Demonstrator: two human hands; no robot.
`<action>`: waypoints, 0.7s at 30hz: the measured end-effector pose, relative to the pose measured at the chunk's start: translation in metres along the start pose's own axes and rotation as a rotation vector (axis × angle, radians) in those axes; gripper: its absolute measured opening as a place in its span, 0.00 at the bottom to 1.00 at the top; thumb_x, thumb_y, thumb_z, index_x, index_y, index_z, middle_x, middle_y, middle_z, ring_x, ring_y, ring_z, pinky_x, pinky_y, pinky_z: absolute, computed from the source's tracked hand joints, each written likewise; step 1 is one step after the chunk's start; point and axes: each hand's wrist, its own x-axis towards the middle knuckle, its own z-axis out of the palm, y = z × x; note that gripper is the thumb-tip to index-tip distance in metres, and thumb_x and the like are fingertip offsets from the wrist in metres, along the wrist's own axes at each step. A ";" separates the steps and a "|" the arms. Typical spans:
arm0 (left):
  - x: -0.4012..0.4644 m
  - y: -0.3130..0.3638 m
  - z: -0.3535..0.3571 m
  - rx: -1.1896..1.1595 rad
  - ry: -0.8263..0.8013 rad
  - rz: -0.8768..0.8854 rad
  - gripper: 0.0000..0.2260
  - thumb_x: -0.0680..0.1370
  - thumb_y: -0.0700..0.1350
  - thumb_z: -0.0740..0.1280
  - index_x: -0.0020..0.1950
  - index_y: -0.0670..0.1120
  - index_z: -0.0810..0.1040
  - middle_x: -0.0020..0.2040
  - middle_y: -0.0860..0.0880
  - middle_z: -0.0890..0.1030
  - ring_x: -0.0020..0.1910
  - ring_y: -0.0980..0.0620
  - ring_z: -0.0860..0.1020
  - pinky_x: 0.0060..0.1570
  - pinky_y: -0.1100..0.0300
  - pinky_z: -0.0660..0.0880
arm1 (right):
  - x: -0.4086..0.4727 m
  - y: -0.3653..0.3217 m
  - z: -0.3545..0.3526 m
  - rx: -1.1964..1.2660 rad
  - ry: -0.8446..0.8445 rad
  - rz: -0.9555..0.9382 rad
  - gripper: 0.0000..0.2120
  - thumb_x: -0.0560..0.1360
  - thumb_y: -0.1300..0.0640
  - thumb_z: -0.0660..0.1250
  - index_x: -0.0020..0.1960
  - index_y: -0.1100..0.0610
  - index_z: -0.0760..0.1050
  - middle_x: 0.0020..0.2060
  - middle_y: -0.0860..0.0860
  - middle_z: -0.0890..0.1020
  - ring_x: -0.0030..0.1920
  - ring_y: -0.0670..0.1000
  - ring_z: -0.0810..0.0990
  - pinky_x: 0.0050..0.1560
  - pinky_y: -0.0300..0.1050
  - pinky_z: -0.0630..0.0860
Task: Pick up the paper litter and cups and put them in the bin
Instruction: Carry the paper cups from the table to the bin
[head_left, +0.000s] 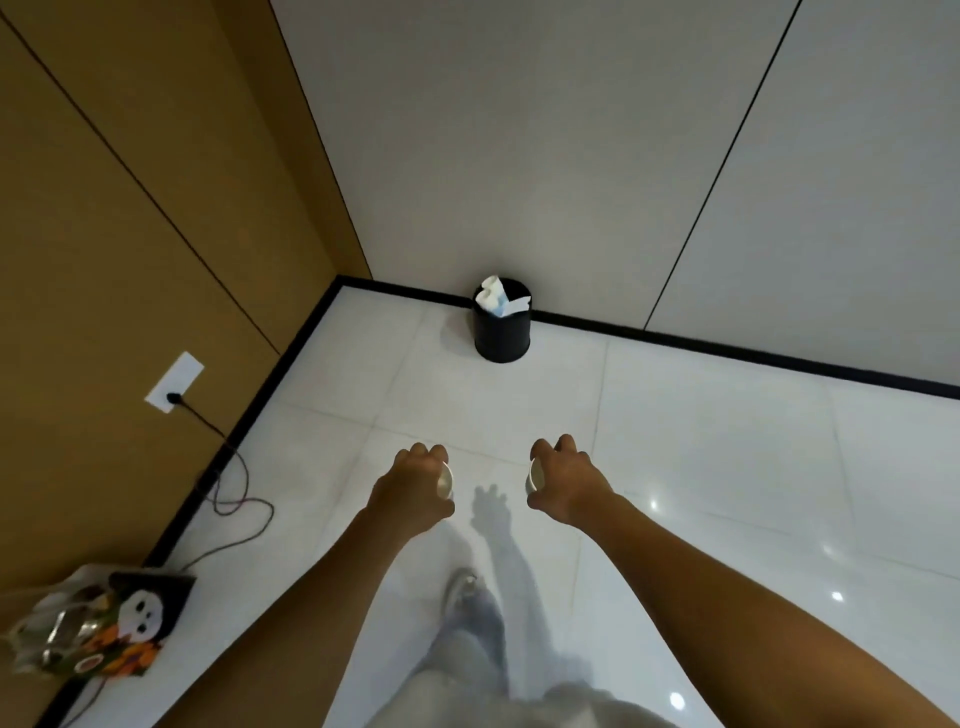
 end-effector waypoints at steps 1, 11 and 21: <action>0.023 -0.008 -0.015 0.006 -0.006 0.015 0.19 0.73 0.50 0.69 0.61 0.48 0.70 0.56 0.48 0.73 0.58 0.48 0.71 0.50 0.55 0.76 | 0.020 -0.011 -0.008 0.017 0.000 0.013 0.25 0.71 0.55 0.69 0.65 0.55 0.65 0.59 0.55 0.66 0.57 0.58 0.71 0.47 0.48 0.75; 0.228 -0.041 -0.111 0.007 -0.047 0.066 0.21 0.73 0.50 0.70 0.63 0.48 0.68 0.60 0.48 0.71 0.60 0.48 0.69 0.51 0.53 0.76 | 0.200 -0.060 -0.091 0.054 0.001 0.077 0.26 0.70 0.54 0.71 0.64 0.55 0.66 0.58 0.56 0.67 0.57 0.59 0.72 0.51 0.50 0.77; 0.448 -0.034 -0.162 -0.040 -0.056 0.004 0.21 0.74 0.49 0.69 0.64 0.47 0.68 0.60 0.47 0.70 0.59 0.49 0.69 0.47 0.59 0.72 | 0.426 -0.062 -0.191 0.011 -0.029 0.050 0.28 0.70 0.53 0.72 0.66 0.54 0.64 0.61 0.56 0.66 0.59 0.60 0.71 0.55 0.51 0.76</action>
